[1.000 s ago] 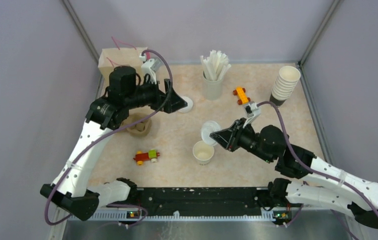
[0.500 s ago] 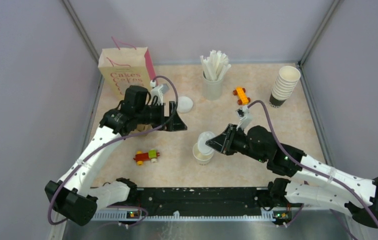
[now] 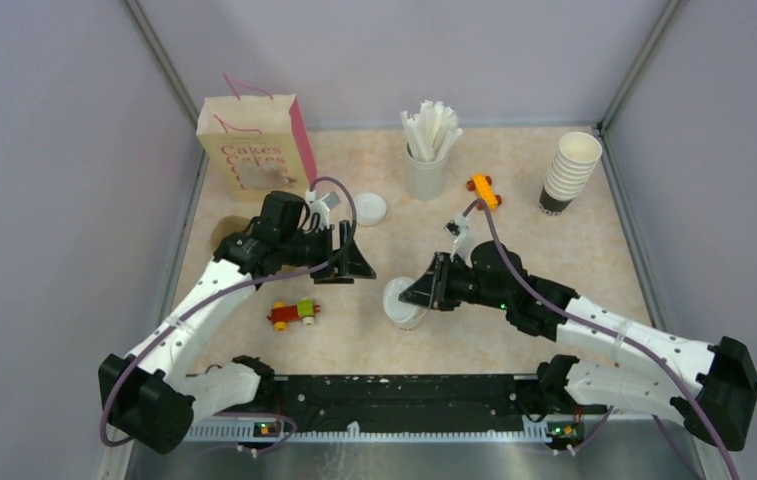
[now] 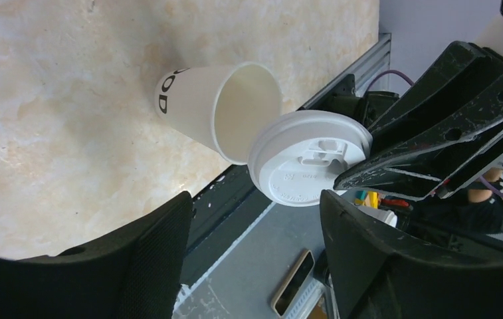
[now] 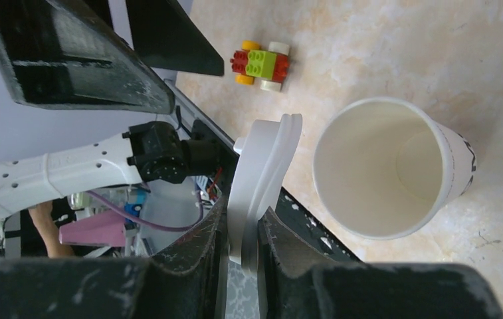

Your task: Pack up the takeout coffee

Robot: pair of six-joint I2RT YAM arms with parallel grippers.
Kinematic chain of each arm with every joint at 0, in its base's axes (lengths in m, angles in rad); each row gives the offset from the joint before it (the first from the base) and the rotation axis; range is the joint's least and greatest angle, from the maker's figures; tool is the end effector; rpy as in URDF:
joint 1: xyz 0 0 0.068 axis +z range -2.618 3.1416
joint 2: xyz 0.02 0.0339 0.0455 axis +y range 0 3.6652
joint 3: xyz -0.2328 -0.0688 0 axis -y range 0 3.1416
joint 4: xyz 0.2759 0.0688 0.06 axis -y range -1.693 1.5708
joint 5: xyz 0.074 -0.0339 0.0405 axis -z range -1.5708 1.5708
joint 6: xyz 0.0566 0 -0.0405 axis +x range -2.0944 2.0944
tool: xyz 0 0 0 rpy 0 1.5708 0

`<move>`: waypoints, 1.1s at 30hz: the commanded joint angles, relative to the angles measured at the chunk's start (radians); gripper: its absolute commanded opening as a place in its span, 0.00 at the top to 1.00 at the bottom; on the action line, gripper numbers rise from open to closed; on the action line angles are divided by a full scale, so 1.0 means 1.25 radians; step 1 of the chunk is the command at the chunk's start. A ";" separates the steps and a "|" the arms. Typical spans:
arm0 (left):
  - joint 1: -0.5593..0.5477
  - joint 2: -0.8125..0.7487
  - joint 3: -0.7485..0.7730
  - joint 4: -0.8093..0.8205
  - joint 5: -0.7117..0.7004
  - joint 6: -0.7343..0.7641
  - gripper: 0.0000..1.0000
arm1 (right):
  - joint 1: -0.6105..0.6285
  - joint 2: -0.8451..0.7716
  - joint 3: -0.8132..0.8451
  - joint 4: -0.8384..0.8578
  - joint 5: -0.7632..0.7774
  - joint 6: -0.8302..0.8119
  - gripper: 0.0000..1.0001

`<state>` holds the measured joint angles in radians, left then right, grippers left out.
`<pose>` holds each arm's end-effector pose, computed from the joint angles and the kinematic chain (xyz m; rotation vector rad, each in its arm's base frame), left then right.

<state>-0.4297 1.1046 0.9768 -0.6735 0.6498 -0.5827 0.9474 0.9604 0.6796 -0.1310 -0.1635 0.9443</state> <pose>0.2398 -0.1476 0.2603 0.1489 2.5178 -1.2269 0.1602 0.2386 0.2335 -0.1244 2.2542 1.3046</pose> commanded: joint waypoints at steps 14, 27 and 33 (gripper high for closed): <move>-0.001 0.037 -0.084 0.139 0.089 -0.054 0.39 | -0.040 0.027 -0.027 0.084 -0.073 -0.012 0.79; -0.001 0.052 -0.134 0.177 0.171 -0.005 0.41 | -0.080 0.026 -0.053 0.118 -0.097 -0.060 0.79; -0.001 0.067 -0.121 0.195 0.179 -0.018 0.41 | -0.090 0.038 -0.028 0.157 -0.149 -0.030 0.78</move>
<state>-0.4301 1.1843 0.8185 -0.4988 0.8356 -0.6102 0.8463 1.0035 0.6090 -0.0238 -0.2909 0.8993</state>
